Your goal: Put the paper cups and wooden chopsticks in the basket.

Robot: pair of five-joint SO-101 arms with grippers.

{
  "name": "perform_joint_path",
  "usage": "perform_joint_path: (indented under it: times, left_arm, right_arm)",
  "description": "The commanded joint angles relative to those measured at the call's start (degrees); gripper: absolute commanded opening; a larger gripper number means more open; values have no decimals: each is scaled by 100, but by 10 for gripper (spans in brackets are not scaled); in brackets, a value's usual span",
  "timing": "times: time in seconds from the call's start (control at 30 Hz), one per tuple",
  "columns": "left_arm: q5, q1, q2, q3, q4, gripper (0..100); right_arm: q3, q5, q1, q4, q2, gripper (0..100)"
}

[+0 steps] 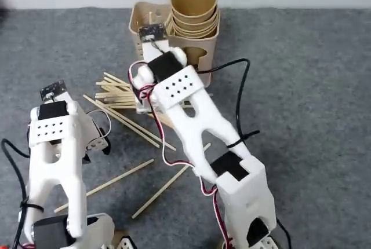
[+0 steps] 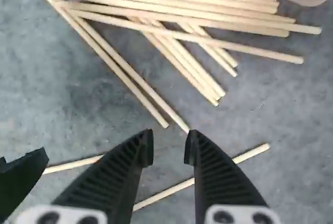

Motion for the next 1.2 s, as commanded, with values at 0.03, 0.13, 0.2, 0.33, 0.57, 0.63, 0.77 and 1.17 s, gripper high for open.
perform_joint_path:
  times: [0.03,0.13,0.2,0.33,0.57,0.63,0.77,1.17]
  left_arm:
    - [35,9,-255,-22,9,159]
    - [26,9,-255,-22,9,159]
    - [26,9,-255,-22,9,159]
    - [26,9,-255,-22,9,159]
    - [35,26,-246,-22,9,159]
    - [26,18,-246,-22,9,159]
    - [26,9,-246,-22,9,159]
    - [35,18,-246,-22,0,159]
  right_arm:
    - [677,-62,4,259,-215,125]
    - [1319,-70,13,233,-374,126]
    - [1591,-70,4,233,-453,126]
    - [1890,-97,-40,215,-673,126]
    - [2725,-607,-101,171,-919,126]
    - [3086,-782,-101,-57,-1015,126]
    - [3622,-976,-163,-699,-1385,126]
    - [5020,-1899,-382,-2334,-2158,126]
